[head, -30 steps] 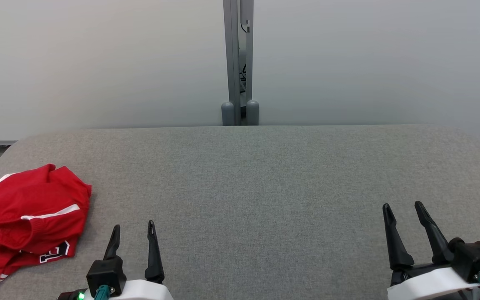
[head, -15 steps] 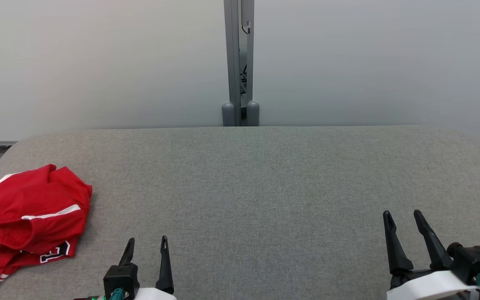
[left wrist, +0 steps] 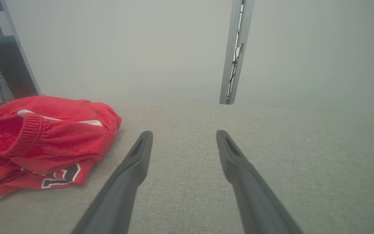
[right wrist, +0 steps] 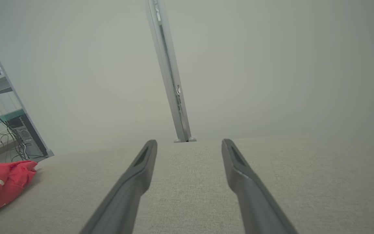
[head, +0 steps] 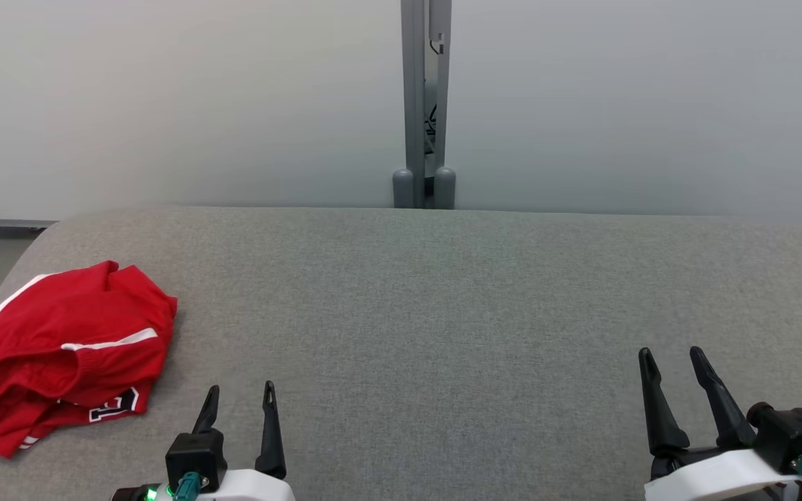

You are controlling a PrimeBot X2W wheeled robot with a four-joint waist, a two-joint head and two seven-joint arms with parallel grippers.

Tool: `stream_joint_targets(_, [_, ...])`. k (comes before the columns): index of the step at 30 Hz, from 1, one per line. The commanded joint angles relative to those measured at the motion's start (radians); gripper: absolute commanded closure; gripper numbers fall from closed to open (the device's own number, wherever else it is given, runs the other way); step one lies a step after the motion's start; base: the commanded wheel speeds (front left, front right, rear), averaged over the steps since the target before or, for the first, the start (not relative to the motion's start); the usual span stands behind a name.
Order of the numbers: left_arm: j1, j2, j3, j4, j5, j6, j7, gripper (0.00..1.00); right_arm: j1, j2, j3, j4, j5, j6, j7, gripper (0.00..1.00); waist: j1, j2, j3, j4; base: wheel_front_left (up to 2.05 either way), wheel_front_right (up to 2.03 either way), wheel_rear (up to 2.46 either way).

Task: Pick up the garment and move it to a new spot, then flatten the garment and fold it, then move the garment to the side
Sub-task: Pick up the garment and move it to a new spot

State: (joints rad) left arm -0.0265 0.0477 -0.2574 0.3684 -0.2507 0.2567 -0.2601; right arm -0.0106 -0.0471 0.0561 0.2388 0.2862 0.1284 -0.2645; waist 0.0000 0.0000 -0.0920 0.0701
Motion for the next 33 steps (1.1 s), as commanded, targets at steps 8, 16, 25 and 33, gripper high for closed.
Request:
stream_joint_targets(8, [-0.009,0.005,0.027,-0.002,0.026,-0.009,-0.003,0.00,0.016,-0.005,0.018,-0.023,0.024,0.003,-0.003,0.00,0.0000,0.0000,0.005,0.133,0.00,0.00,0.00])
stream_joint_targets(16, [-0.006,0.005,0.067,-0.002,0.063,-0.038,-0.003,0.00,0.007,-0.006,0.041,-0.039,0.041,0.003,-0.003,0.00,0.0000,0.0000,0.010,0.275,0.00,0.00,0.00])
stream_joint_targets(25, [0.004,0.005,0.113,-0.015,0.089,-0.051,-0.003,0.00,-0.003,-0.005,0.075,-0.055,0.066,0.003,-0.003,0.00,0.0000,0.0000,0.019,0.388,0.00,0.00,0.00])
stream_joint_targets(33, [0.018,0.004,0.151,-0.050,0.080,-0.041,-0.003,0.00,-0.043,-0.006,0.122,-0.044,0.058,0.003,-0.003,0.00,0.0000,0.0000,0.045,0.409,0.00,0.00,0.00])
